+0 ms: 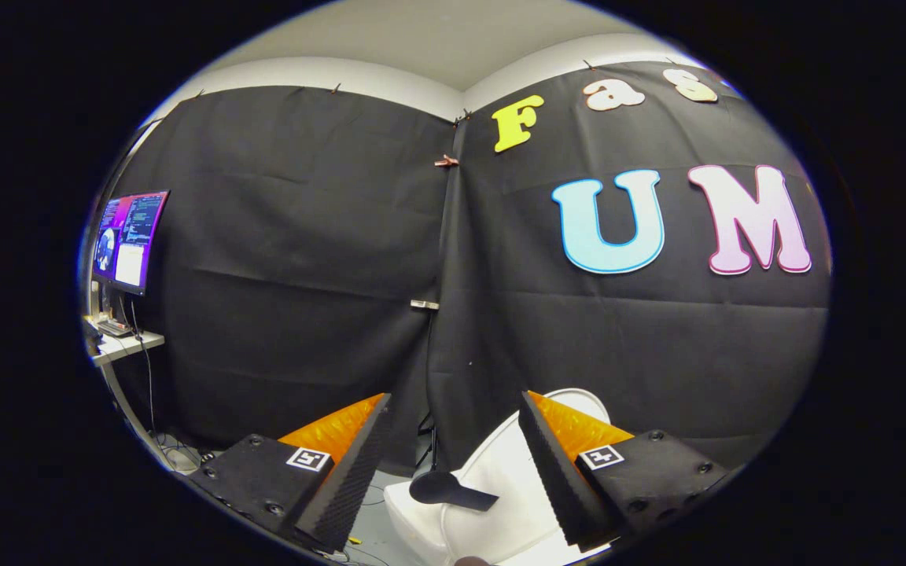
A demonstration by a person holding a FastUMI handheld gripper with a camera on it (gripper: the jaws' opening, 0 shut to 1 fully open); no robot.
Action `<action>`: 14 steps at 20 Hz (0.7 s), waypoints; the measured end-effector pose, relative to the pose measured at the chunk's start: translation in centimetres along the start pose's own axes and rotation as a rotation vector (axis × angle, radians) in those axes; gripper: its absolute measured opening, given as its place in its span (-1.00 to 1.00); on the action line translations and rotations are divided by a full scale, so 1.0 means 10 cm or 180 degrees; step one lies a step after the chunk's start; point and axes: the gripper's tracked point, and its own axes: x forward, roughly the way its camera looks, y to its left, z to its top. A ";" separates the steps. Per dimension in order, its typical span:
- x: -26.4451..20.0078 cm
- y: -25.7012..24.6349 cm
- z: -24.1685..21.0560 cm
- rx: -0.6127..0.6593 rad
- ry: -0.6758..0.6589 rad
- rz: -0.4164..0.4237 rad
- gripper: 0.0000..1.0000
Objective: Open the toilet lid.
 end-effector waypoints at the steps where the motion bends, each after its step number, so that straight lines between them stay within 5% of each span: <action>1: -0.04 -0.13 0.07 -0.0005 -0.0057 -0.0058 0.98; 7: -0.67 -1.16 0.13 -0.0259 -0.0225 -0.0763 0.97; 14: -2.17 -2.56 -0.06 -0.0139 -0.0210 -0.2066 0.97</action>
